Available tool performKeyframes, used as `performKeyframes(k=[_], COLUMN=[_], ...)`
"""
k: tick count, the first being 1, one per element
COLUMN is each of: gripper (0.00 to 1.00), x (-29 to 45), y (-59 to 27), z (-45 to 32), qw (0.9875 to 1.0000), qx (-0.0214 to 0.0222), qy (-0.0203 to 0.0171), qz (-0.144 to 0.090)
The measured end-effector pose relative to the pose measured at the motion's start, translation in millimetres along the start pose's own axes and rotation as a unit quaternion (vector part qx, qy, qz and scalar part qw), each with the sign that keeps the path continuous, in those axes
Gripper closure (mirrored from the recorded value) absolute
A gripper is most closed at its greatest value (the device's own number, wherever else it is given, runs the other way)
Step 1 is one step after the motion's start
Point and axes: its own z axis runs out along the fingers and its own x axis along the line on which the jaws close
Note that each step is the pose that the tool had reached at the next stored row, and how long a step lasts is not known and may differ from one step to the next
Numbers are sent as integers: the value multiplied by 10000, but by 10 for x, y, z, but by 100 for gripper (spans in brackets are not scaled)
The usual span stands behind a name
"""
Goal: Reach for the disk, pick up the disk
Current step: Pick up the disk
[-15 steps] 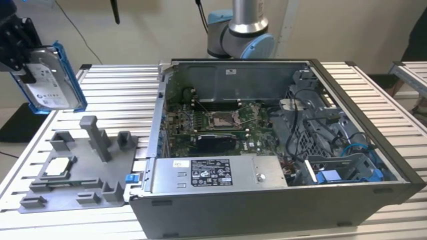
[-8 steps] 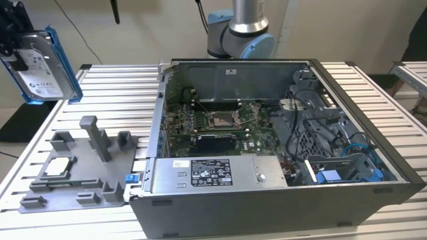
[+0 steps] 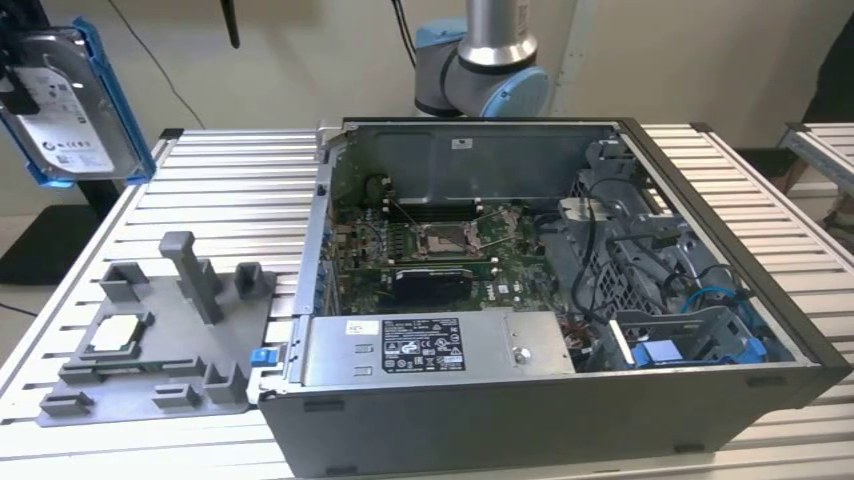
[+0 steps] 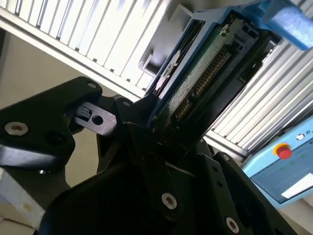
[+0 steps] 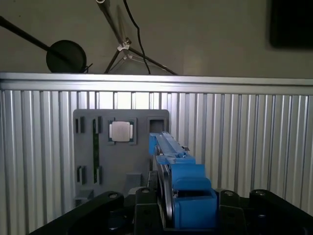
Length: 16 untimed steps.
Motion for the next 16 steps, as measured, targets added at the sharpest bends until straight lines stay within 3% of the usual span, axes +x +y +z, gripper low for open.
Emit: performKeyframes(k=[16], gripper=[100], x=[-25], y=[2], z=[-476], qw=[10000], qx=[0], qy=[0], qz=[0])
